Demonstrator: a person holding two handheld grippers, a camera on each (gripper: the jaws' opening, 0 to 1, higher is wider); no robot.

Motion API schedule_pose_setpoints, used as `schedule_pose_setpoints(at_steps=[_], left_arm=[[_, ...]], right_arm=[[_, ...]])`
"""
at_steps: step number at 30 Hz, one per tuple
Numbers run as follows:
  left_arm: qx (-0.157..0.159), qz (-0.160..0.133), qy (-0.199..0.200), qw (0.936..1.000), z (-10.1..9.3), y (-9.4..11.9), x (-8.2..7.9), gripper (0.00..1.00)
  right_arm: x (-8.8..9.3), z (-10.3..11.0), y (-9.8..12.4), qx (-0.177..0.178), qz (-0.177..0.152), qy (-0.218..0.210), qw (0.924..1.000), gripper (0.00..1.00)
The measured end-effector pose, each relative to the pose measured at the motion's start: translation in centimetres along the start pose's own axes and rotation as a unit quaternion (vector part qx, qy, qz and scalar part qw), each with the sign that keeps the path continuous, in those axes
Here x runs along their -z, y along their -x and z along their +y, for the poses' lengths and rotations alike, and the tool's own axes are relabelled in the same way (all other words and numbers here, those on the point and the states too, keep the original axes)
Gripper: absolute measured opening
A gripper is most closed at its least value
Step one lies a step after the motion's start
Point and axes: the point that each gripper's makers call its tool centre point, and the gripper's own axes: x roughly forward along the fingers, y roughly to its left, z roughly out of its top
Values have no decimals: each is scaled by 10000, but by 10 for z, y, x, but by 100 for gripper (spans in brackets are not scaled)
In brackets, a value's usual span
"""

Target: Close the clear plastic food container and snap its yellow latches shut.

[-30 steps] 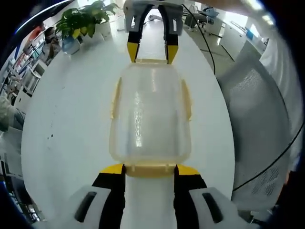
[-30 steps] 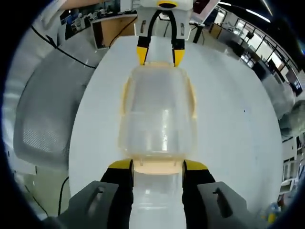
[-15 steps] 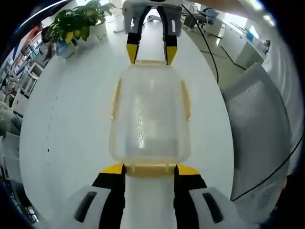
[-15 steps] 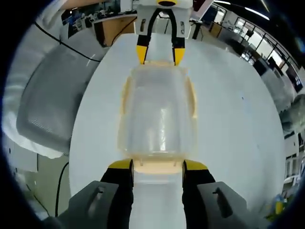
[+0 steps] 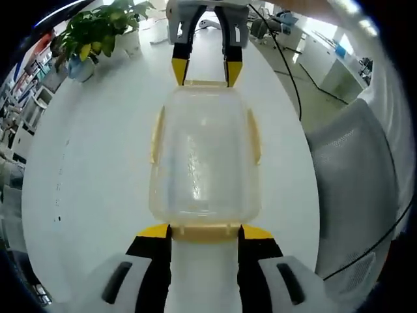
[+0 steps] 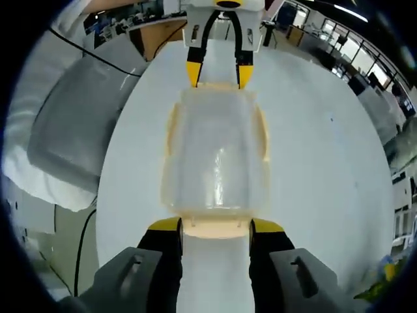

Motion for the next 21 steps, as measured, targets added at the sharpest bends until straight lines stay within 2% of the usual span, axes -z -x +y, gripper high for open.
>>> schedule_pose_setpoints(at_steps=[21], left_arm=[[45,177,33,9998,1,-8,2,34]], right_arm=[[5,-3,-7,-47,131,11,9999,36]])
